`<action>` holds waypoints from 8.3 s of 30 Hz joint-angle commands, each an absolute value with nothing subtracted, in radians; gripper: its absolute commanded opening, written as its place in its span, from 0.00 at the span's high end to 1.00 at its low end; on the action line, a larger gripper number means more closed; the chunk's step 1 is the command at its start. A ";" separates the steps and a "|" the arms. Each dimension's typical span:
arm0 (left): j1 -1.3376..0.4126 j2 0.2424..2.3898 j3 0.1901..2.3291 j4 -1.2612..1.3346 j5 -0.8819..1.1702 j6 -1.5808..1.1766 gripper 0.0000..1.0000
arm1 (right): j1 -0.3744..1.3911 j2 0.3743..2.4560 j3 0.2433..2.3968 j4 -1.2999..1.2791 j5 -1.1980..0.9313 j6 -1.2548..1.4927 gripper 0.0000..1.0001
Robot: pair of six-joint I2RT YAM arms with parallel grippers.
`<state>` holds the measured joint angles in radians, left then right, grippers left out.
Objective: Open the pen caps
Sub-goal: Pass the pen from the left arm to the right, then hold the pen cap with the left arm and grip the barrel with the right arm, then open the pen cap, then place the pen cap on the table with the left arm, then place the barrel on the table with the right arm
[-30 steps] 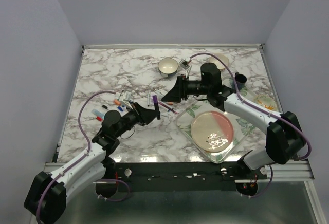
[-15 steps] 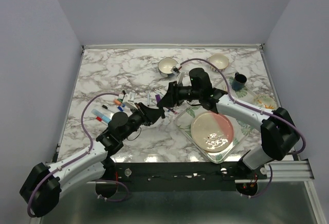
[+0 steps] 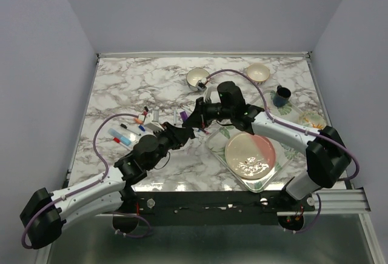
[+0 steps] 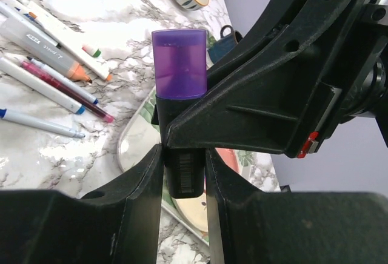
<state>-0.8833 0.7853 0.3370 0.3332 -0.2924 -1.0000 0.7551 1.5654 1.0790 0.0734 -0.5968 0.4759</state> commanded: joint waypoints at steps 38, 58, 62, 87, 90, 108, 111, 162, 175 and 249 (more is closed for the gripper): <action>-0.893 0.650 0.354 0.354 -0.336 -0.954 0.49 | 0.749 1.601 1.213 -0.127 -1.014 0.100 0.99; -0.893 0.615 0.310 0.505 -0.327 -0.937 1.00 | 0.689 1.651 1.160 0.092 -1.201 0.365 0.69; -0.888 0.604 0.321 0.506 -0.344 -0.908 1.00 | 0.689 1.660 1.143 0.150 -1.247 0.426 0.59; -0.767 0.690 0.434 0.511 -0.353 -0.873 1.00 | 0.726 1.680 1.198 0.032 -1.273 0.342 0.99; -0.655 0.664 0.471 0.457 -0.331 -0.871 1.00 | 0.726 1.683 1.197 0.028 -1.272 0.342 0.99; -0.313 0.686 0.523 0.053 -0.276 -0.975 1.00 | 0.713 1.698 1.253 -0.228 -0.806 0.114 0.99; -0.240 0.690 0.460 -0.050 -0.281 -1.028 1.00 | 0.706 1.713 1.270 -0.264 -0.764 0.078 0.99; 0.063 1.319 0.518 0.109 -0.120 -0.943 0.58 | 0.644 1.736 1.307 -0.313 -0.805 0.043 0.99; 0.075 1.184 0.518 0.052 -0.110 -0.933 0.37 | 0.643 1.890 1.434 -0.462 -0.549 -0.120 0.99; 0.107 1.474 0.837 -0.434 -0.325 -0.925 0.53 | 0.695 1.841 1.617 -0.655 -0.541 -0.267 0.69</action>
<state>0.1028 1.4082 0.7807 -0.3935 -0.2737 -0.9558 0.6945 1.8759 1.6306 -0.6533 -0.4980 -0.2634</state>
